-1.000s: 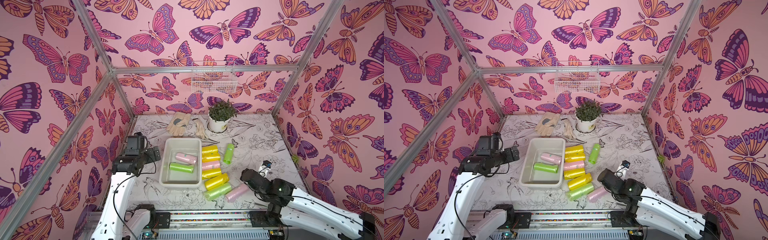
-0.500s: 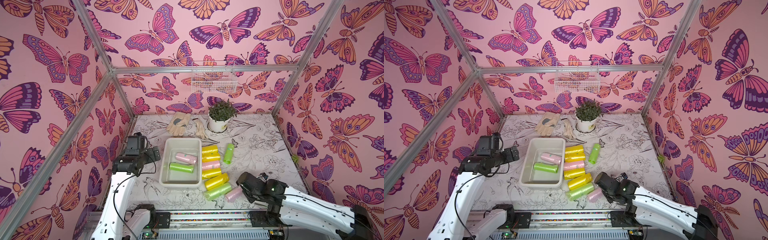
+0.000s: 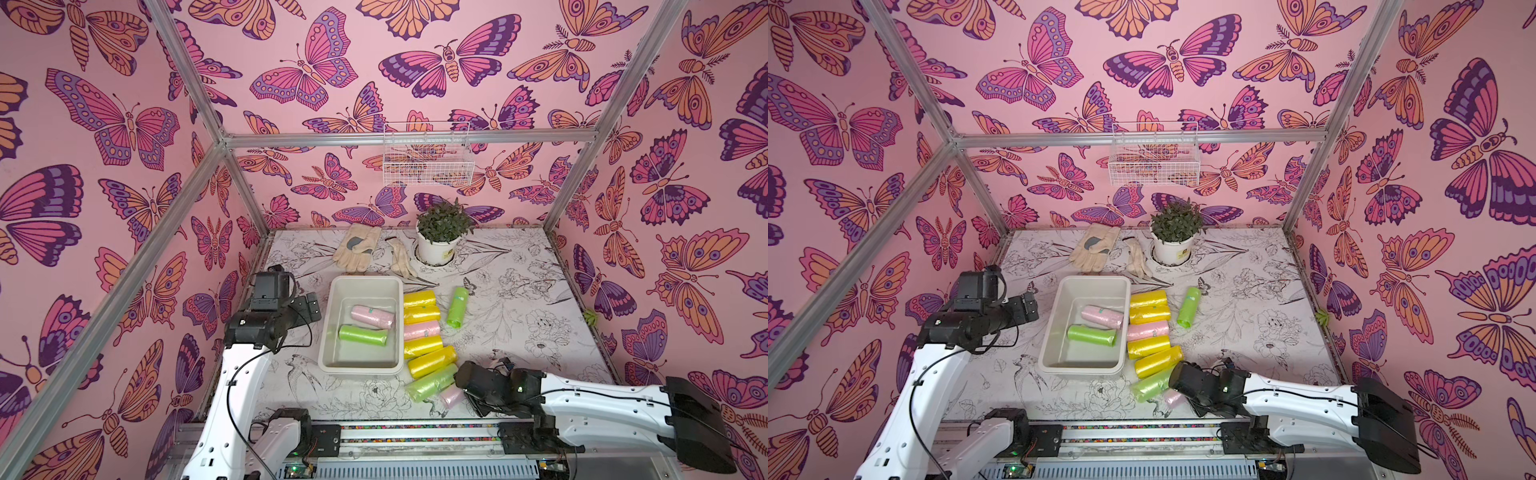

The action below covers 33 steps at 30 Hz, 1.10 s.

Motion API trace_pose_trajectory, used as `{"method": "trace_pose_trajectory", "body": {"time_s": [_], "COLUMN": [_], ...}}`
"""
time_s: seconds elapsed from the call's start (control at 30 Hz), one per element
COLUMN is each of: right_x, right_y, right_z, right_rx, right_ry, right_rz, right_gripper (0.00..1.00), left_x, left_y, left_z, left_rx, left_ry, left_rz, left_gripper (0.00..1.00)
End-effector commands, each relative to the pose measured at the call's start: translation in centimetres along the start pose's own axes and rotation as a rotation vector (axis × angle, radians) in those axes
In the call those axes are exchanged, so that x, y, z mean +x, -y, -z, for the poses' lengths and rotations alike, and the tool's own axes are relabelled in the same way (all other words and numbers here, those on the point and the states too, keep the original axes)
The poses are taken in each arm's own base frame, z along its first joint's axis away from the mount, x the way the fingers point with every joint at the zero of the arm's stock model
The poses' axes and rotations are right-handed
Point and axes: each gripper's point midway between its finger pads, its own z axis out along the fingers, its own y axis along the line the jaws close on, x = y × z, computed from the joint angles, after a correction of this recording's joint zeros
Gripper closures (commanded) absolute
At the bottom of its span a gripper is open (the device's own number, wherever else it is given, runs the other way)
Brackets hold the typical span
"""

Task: Put the roll of trash bags into the storage box
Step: Pick up the roll of trash bags from the center of the board.

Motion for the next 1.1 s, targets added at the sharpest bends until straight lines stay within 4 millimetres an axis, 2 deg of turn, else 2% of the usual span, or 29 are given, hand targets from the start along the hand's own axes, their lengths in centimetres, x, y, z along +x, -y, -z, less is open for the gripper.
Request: {"method": "trace_pose_trajectory", "body": {"time_s": [0.0,0.2,0.37,0.5,0.7,0.9,1.0,1.07], "right_x": [-0.2,0.2,1.9,3.4,5.2,4.9,4.4,3.9], "right_y": [-0.5,-0.9,-0.8,-0.2,0.6,1.2,1.5,1.6], "right_z": [0.9,1.5,1.7,1.0,-0.9,-1.6,-1.4,-1.3], "right_rx": [-0.013,-0.042,-0.027,-0.013,0.029,0.046,0.047,0.043], "right_ry": [0.022,0.006,-0.018,-0.039,-0.081,-0.063,-0.047,-0.037], "right_rz": [-0.003,-0.005,0.028,0.048,0.055,0.049,0.049,0.052], "right_gripper": [0.28,0.30,0.35,0.37,0.37,0.37,0.46,0.56], "left_x": [0.6,0.7,0.7,0.7,0.7,0.7,0.7,0.7], "left_y": [-0.4,-0.3,-0.3,-0.3,-0.3,-0.3,-0.3,-0.3], "left_z": [-0.3,-0.4,-0.4,-0.4,-0.3,-0.3,-0.3,-0.3], "left_rx": [-0.014,-0.013,-0.013,-0.012,-0.010,-0.008,-0.008,-0.007], "left_ry": [-0.017,-0.019,-0.020,-0.019,-0.019,-0.018,-0.015,-0.017], "left_rz": [-0.001,-0.001,-0.001,-0.001,-0.001,-0.002,-0.001,-0.001], "left_gripper": [0.00,0.00,0.00,0.00,0.00,0.00,0.00,0.00]}}
